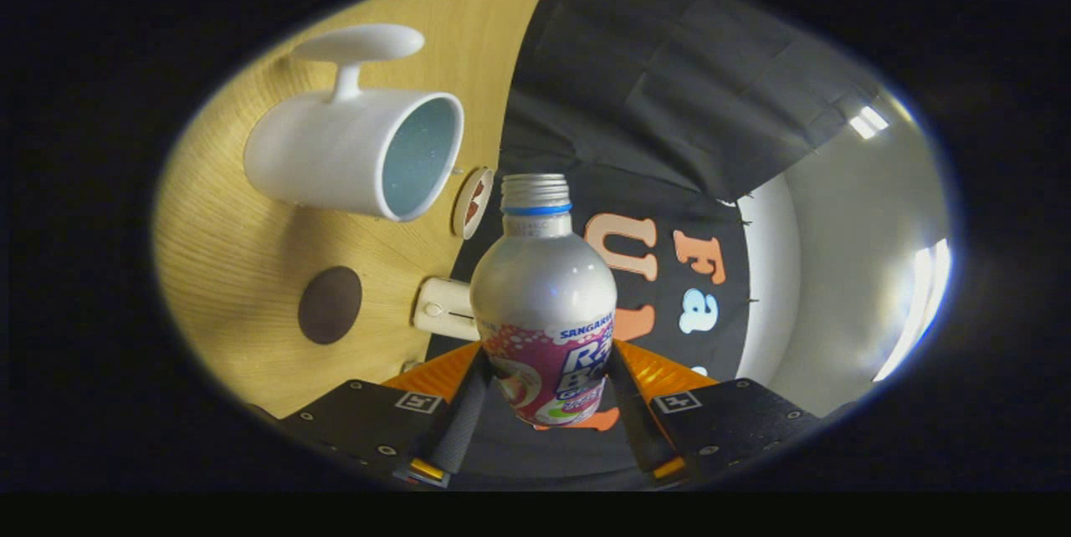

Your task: Take the bottle from table, then pour the juice into the cup, finally place the bottle on the coaster

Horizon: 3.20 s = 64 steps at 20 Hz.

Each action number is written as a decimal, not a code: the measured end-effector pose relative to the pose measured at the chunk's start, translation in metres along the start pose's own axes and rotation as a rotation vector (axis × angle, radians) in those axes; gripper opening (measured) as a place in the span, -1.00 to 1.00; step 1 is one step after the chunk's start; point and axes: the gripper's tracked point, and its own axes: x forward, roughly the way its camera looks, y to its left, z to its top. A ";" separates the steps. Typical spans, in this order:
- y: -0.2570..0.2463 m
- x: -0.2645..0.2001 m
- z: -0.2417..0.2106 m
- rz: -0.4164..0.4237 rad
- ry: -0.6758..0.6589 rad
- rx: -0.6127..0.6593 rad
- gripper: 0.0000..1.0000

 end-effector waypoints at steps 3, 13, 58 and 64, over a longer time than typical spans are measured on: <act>0.007 0.000 -0.002 0.050 0.030 0.181 0.53; 0.007 0.020 -0.023 0.145 0.163 0.981 0.54; 0.055 0.006 -0.046 0.299 0.231 1.717 0.96; -0.027 -0.027 -0.107 0.058 0.194 1.710 0.95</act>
